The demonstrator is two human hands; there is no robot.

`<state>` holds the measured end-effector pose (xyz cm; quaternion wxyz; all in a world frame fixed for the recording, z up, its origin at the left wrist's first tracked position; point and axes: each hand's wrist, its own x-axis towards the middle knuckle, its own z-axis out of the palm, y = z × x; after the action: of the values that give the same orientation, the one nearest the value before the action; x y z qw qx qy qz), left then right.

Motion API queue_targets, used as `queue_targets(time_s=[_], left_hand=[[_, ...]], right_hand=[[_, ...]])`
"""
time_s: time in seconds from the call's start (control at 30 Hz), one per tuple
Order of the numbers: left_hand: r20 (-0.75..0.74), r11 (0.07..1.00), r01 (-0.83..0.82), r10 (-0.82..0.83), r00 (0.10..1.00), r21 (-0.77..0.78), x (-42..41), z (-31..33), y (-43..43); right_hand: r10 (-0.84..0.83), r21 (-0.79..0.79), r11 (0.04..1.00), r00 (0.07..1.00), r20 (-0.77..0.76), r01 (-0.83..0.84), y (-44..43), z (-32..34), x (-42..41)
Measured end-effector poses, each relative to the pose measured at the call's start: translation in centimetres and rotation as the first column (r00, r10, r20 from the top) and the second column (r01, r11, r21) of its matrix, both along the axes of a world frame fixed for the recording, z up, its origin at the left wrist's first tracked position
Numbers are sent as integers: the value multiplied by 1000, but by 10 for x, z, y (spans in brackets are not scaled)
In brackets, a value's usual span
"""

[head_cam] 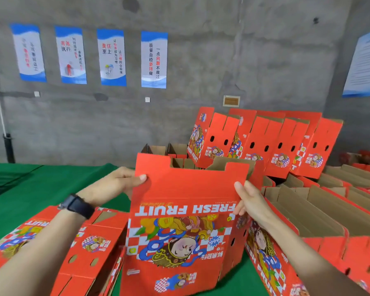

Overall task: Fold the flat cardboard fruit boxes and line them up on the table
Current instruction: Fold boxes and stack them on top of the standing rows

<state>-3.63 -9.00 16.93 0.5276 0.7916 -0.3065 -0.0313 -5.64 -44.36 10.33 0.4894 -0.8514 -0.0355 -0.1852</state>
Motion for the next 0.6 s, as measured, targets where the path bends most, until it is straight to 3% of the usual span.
queue_targets(time_s=[0.1, 0.27, 0.37, 0.47, 0.6], left_hand=[[-54, 995, 57, -52, 997, 85, -5, -4, -7], [-194, 981, 195, -196, 961, -24, -18, -28, -28], [-79, 935, 292, -281, 956, 200, -20, -40, -35], [56, 919, 162, -194, 979, 359, -13, -43, -35], [224, 922, -39, -53, 973, 386, 6, -53, -35]], right_hand=[[-3, 5, 1000, 999, 37, 3, -3, -1, -1], [-28, 42, 999, 999, 24, 27, -12, -6, -2], [-47, 68, 997, 999, 24, 45, -17, -8, -1], [-68, 112, 992, 996, 50, 62, -19, -10, -2], [-110, 122, 987, 993, 48, 104, -18, -12, -8]])
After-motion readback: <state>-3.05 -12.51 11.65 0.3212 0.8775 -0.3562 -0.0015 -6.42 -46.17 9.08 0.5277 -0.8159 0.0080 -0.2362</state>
